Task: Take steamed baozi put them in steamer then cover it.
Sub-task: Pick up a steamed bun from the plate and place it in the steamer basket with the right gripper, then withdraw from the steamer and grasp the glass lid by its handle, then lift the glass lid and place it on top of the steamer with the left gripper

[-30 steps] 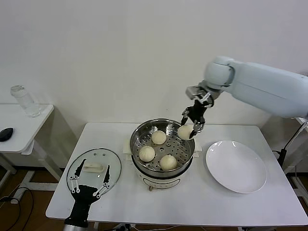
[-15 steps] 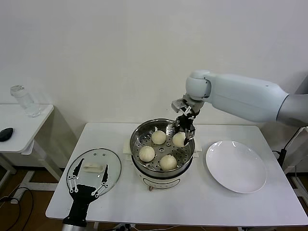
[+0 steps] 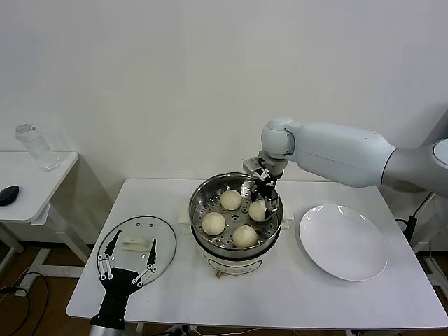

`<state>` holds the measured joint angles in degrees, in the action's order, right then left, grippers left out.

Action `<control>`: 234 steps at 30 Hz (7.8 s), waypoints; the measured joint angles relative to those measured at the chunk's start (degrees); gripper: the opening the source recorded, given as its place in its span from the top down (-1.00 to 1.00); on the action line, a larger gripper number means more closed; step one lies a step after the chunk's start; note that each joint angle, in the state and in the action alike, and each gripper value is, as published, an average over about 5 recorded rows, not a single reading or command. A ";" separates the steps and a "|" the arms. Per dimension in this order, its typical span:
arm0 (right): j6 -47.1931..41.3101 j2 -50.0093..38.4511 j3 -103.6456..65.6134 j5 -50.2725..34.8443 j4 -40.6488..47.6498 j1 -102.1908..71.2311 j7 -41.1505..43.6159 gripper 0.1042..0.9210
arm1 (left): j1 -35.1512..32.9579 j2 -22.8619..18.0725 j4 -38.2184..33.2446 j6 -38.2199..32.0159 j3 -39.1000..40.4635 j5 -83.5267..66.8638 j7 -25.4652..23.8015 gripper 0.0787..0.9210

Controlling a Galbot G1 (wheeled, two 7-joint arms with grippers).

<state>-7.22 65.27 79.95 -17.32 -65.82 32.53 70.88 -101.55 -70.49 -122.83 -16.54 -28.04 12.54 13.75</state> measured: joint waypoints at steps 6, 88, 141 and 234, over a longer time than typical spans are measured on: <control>0.48 -0.54 -0.83 0.17 -0.56 0.03 -0.34 -0.76 | 0.00 0.01 -0.08 0.01 0.02 0.00 0.00 -0.77; 31.47 2.76 -111.52 1.36 -28.90 -110.31 -80.31 -0.76 | 17.31 1.89 34.36 5.03 -5.64 57.13 9.71 -0.77; 32.96 5.32 -113.80 5.31 -28.86 -112.39 -79.03 -0.76 | 29.13 1.50 43.19 10.37 0.21 59.56 8.76 -0.26; 30.13 9.45 -114.87 10.23 -24.61 -108.42 -81.05 -0.76 | 47.92 -11.51 15.81 54.26 39.76 68.69 -25.95 0.75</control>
<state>22.90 74.72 -34.93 -7.09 -90.43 -75.89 -10.16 -53.63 -82.00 -107.02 37.71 11.72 81.24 -12.20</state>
